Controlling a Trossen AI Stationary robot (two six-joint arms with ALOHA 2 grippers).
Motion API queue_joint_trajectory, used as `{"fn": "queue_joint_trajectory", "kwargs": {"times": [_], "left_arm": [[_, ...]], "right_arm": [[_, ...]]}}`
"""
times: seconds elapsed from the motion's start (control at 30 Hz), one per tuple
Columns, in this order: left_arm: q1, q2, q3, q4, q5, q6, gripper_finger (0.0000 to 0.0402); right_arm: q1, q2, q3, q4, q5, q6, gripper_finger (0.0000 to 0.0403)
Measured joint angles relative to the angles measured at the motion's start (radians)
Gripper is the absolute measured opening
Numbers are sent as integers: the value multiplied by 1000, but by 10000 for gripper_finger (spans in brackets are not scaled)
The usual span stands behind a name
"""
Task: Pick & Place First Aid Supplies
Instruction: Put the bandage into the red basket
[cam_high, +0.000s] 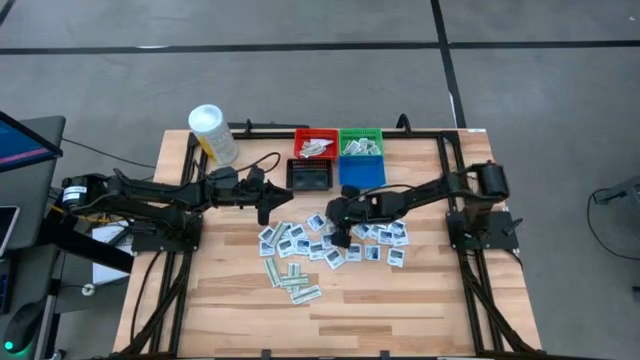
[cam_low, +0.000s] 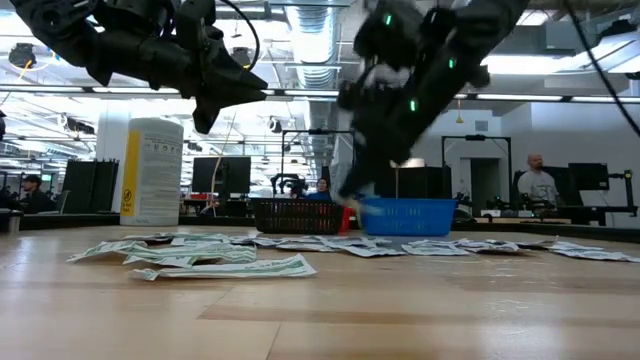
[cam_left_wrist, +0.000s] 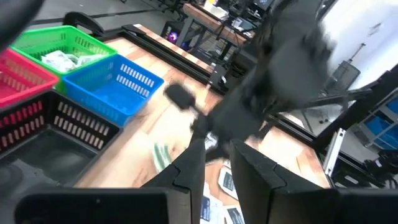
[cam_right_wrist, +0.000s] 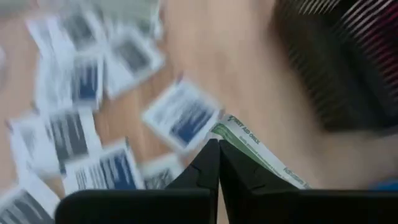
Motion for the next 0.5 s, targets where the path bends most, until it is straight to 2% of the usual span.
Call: {"fn": "queue_joint_trajectory", "kwargs": {"times": [0.33,0.5], "left_arm": [[-14,1,0,1,-43,-49,76],[-10,1,0,21,-84,-48,76]], "right_arm": [[-2,-227,4,109,18,-38,1],[-15,-311,4,255,-72,-40,0]]}}
